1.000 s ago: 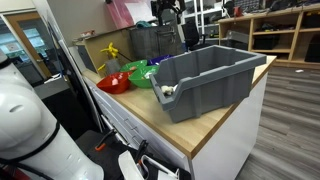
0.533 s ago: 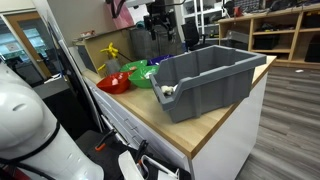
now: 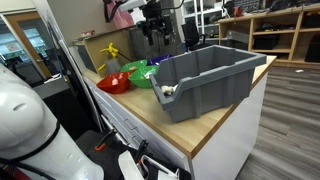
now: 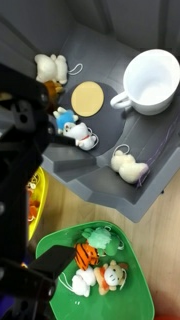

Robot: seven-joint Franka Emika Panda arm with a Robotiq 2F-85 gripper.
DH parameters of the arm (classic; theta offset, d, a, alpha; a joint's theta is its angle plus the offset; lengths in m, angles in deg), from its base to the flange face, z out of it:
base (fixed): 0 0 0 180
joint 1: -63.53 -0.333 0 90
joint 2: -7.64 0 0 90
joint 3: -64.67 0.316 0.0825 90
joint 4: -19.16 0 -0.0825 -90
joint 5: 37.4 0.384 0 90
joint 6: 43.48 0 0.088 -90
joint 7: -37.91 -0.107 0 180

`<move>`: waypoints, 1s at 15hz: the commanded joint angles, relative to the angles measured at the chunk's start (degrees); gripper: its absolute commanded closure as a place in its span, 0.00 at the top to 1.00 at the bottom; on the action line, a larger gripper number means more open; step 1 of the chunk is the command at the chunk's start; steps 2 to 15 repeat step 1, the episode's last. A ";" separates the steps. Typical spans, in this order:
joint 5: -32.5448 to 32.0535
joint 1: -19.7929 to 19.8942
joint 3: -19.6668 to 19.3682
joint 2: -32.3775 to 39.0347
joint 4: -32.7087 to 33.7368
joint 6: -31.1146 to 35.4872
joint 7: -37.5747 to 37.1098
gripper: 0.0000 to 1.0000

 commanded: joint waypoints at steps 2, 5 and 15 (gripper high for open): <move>-0.26 -1.12 -1.06 0.01 0.12 -0.16 -0.18 1.00; -0.26 -1.12 -1.06 0.01 0.12 -0.16 -0.18 1.00; -0.26 -1.12 -1.06 0.01 0.12 -0.16 -0.18 1.00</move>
